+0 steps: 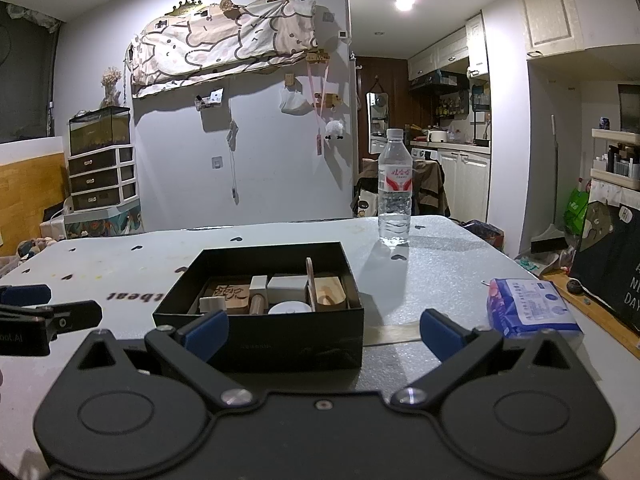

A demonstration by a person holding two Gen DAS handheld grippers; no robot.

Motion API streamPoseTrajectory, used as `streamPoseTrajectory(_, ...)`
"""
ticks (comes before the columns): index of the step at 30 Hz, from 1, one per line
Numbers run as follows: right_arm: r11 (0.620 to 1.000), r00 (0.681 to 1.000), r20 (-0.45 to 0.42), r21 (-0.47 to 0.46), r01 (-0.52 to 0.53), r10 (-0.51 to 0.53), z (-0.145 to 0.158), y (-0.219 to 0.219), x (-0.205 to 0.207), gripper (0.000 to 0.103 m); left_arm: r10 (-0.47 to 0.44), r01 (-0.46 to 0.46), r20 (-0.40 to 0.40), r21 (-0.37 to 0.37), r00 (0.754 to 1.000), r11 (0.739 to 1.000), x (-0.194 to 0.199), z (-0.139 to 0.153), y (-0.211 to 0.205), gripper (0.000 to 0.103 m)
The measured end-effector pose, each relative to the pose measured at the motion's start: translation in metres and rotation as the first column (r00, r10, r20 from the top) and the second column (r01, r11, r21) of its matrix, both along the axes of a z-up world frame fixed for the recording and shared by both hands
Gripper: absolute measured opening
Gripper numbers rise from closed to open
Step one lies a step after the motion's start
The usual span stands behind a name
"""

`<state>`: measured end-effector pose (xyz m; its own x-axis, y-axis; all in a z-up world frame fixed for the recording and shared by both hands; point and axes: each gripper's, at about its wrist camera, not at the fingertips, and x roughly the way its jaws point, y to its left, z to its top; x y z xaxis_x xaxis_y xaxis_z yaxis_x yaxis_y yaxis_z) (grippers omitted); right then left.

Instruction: Organize rigid objects

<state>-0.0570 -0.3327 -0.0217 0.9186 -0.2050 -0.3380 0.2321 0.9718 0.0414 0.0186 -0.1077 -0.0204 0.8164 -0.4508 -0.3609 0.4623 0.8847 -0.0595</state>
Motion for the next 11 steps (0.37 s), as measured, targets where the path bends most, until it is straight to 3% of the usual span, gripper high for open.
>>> streamPoseTrajectory(11, 1.0, 1.0, 0.001, -0.001, 0.0, 0.0, 0.0002, -0.0006, -0.0008, 0.103, 0.009, -0.008, -0.003, 0.004, 1.0, 1.0, -0.0014, -0.0003, 0.0015, 0.103)
